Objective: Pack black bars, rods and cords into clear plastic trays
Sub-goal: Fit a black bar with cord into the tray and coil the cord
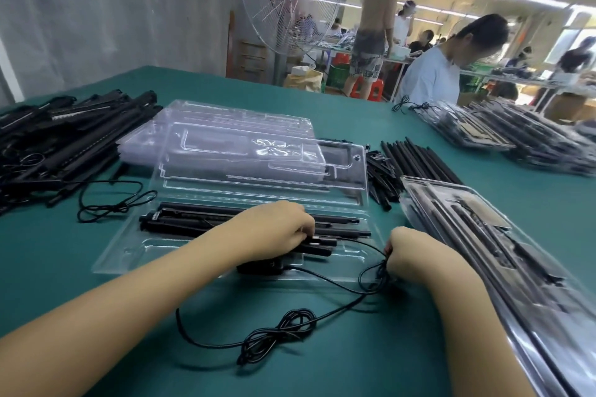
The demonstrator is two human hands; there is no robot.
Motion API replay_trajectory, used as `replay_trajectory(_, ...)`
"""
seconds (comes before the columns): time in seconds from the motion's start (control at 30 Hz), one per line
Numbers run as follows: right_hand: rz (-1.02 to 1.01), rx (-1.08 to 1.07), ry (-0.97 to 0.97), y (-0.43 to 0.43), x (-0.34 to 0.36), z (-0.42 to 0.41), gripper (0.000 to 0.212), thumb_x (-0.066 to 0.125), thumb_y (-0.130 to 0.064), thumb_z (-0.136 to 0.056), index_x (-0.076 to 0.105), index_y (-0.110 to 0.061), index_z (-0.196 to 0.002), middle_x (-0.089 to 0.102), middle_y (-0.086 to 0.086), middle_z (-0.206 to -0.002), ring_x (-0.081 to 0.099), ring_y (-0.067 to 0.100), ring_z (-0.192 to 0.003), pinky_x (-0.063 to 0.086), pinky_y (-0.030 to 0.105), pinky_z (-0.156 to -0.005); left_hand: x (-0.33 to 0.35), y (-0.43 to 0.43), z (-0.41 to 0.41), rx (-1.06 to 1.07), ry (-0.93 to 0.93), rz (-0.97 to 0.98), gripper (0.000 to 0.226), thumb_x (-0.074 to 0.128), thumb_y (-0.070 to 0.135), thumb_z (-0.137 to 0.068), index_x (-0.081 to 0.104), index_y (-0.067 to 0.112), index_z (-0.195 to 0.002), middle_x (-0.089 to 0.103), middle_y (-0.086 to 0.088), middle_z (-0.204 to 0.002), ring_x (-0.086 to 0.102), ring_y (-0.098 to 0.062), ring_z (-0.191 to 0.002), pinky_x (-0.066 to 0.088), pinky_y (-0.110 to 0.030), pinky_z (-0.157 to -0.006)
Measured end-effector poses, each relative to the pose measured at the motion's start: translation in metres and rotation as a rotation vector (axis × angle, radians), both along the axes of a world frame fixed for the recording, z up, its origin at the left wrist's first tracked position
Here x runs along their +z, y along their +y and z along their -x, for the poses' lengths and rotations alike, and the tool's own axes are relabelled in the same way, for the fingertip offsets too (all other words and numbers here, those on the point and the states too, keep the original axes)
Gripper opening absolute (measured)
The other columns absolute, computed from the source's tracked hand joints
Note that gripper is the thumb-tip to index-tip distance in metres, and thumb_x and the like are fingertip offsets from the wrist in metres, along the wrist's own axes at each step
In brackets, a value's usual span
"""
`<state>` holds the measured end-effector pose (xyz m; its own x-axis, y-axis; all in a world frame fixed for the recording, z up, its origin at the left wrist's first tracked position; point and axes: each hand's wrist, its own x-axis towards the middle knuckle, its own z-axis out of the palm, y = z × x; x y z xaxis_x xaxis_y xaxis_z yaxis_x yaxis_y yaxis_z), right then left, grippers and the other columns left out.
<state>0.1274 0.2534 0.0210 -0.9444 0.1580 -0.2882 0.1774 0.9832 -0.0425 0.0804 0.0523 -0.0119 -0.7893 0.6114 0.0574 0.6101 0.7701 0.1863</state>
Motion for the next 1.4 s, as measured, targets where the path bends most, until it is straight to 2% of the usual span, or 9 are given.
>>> replay_trajectory(0.13, 0.068, -0.025, 0.086, 0.000, 0.005, -0.002, 0.019, 0.047, 0.003, -0.079, 0.041, -0.004, -0.062, 0.041, 0.011, -0.067, 0.042, 0.024, -0.056, 0.028, 0.027, -0.041, -0.002, -0.006, 0.006, -0.021, -0.033, -0.034, 0.028, 0.050, 0.030, -0.096, 0.057, 0.027, -0.122, 0.058, 0.010, -0.116, 0.053, -0.009, -0.105, 0.040, -0.022, -0.085)
replay_trajectory(0.2, 0.144, -0.014, 0.210, 0.002, 0.010, 0.000, 0.010, 0.052, 0.002, -0.079, 0.059, 0.006, -0.085, 0.058, 0.020, -0.088, 0.058, 0.032, -0.079, 0.045, 0.034, -0.054, -0.005, -0.010, 0.009, -0.029, -0.071, -0.084, 0.035, 0.054, 0.035, -0.094, 0.052, 0.026, -0.127, 0.056, 0.010, -0.116, 0.051, -0.005, -0.098, 0.038, -0.016, -0.080)
replay_trajectory(0.27, 0.232, -0.008, 0.316, 0.005, 0.013, -0.001, 0.022, 0.055, -0.003, -0.082, 0.060, 0.000, -0.103, 0.059, 0.015, -0.101, 0.057, 0.021, -0.078, 0.044, 0.021, -0.055, -0.009, -0.014, 0.011, -0.030, -0.125, -0.151, 0.039, 0.059, 0.036, -0.090, 0.051, 0.026, -0.127, 0.052, 0.013, -0.106, 0.046, 0.002, -0.086, 0.034, -0.007, -0.072)
replay_trajectory(0.3, 0.272, 0.008, 0.365, 0.006, 0.014, -0.001, 0.021, 0.056, -0.004, -0.081, 0.058, -0.004, -0.102, 0.056, 0.009, -0.098, 0.051, 0.013, -0.070, 0.038, 0.011, -0.046, -0.011, -0.016, 0.012, -0.020, -0.153, -0.184, 0.040, 0.062, 0.035, -0.089, 0.052, 0.026, -0.126, 0.051, 0.016, -0.101, 0.047, 0.004, -0.083, 0.035, -0.006, -0.069)
replay_trajectory(0.43, 0.382, 0.058, 0.396, 0.006, 0.014, -0.006, 0.018, 0.058, 0.002, -0.078, 0.055, -0.010, -0.092, 0.046, -0.002, -0.078, 0.044, 0.008, -0.061, 0.033, 0.009, -0.036, -0.016, -0.026, 0.016, 0.022, -0.259, -0.314, 0.037, 0.072, 0.027, -0.081, 0.058, 0.028, -0.115, 0.056, 0.022, -0.092, 0.056, 0.007, -0.082, 0.042, -0.005, -0.068)
replay_trajectory(0.6, 0.481, 0.146, 0.504, 0.005, 0.016, -0.008, 0.022, 0.061, 0.001, -0.074, 0.053, -0.017, -0.081, 0.055, -0.008, -0.081, 0.048, 0.003, -0.066, 0.037, 0.008, -0.050, -0.016, -0.031, 0.016, 0.031, -0.315, -0.413, 0.031, 0.079, 0.026, -0.074, 0.059, 0.036, -0.096, 0.061, 0.019, -0.088, 0.057, 0.012, -0.079, 0.044, -0.005, -0.067)
replay_trajectory(0.93, 0.653, 0.121, 0.621, 0.003, 0.026, -0.013, 0.014, 0.065, -0.014, -0.071, 0.053, -0.015, -0.077, 0.051, -0.005, -0.062, 0.042, -0.001, -0.048, 0.035, 0.009, -0.045, -0.017, -0.032, 0.014, 0.075, -0.179, -0.392, 0.034, 0.082, 0.033, -0.069, 0.058, 0.032, -0.093, 0.059, 0.016, -0.082, 0.053, 0.007, -0.067, 0.041, -0.007, -0.061)
replay_trajectory(1.2, 0.481, 0.032, 0.426, 0.002, 0.008, -0.004, 0.014, 0.064, -0.012, -0.077, 0.053, -0.009, -0.086, 0.057, 0.003, -0.073, 0.046, 0.009, -0.058, 0.034, 0.009, -0.037, -0.017, -0.032, 0.008, 0.038, -0.057, -0.280, 0.022, 0.077, 0.039, -0.073, 0.058, 0.028, -0.074, 0.052, 0.012, -0.082, 0.050, 0.001, -0.070, 0.039, -0.014, -0.062)
replay_trajectory(1.4, 0.329, 0.088, 0.284, -0.001, 0.002, 0.000, 0.017, 0.061, -0.004, -0.078, 0.068, -0.009, -0.092, 0.067, 0.008, -0.079, 0.057, 0.016, -0.058, 0.039, 0.012, -0.041, -0.017, -0.030, 0.003, 0.008, 0.063, -0.151, 0.018, 0.067, 0.044, -0.082, 0.063, 0.027, -0.081, 0.050, 0.017, -0.075, 0.050, -0.002, -0.076, 0.041, -0.022, -0.068)
